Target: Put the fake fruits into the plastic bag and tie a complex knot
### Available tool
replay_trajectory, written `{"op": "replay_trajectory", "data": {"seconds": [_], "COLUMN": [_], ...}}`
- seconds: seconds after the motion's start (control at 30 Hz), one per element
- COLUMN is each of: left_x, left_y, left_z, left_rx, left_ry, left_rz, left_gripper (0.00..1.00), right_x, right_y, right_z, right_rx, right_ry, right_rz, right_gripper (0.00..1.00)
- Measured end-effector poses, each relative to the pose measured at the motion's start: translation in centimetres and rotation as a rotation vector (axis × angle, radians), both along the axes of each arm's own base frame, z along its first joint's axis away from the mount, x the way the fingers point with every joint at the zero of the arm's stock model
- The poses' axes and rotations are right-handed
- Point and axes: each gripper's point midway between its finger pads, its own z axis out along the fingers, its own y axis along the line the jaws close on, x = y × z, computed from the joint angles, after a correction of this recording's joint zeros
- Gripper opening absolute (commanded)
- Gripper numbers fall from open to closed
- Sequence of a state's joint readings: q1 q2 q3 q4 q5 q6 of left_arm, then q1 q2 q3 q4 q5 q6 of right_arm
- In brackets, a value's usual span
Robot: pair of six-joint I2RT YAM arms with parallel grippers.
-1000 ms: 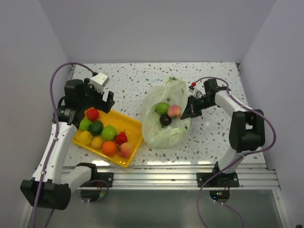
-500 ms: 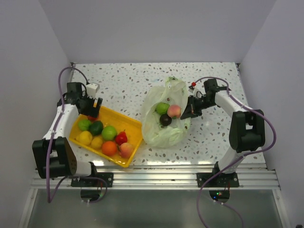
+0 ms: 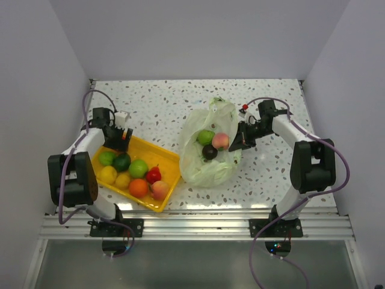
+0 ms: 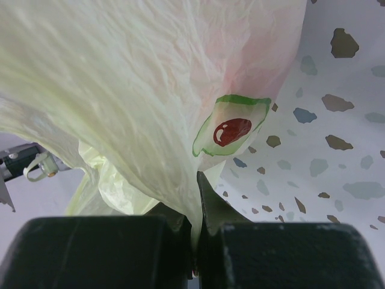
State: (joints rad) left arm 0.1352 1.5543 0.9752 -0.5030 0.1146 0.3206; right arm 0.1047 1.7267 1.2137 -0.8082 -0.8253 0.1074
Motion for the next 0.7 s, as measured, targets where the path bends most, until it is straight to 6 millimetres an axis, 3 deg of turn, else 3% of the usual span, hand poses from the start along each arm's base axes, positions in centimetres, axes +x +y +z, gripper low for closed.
{"op": "replay_trajectory", "data": {"seconds": [0.17,0.37,0.57,0.7], "left_x": [0.5,0.9,0.7,0.3], "left_y": [0.0,-0.1,-0.9,-2.3], "left_z": [-0.8,-0.9,-0.7,2.0], "left_rx": [-0.009,-0.016,-0.053,-0.114], "left_ry": [0.002,-0.008,-0.008,-0.048], "left_rz": [0.011,0.008,-0.014,-0.053], "left_gripper": [0.83,0.73,0.43,0.32], "right_x": [0.1,0.1,0.1,0.1], "right_y": [0.0,0.0,0.0,0.0], "right_z": [0.1,0.1,0.2,0.2], "right_rx": [0.0,0.0,0.0,0.0], "right_ry": [-0.004,-0.004,-0.006,-0.006], "right_rz": [0.002,0.002,0.002,0.002], "right_gripper": [0.0,0.0,0.0,0.0]}}
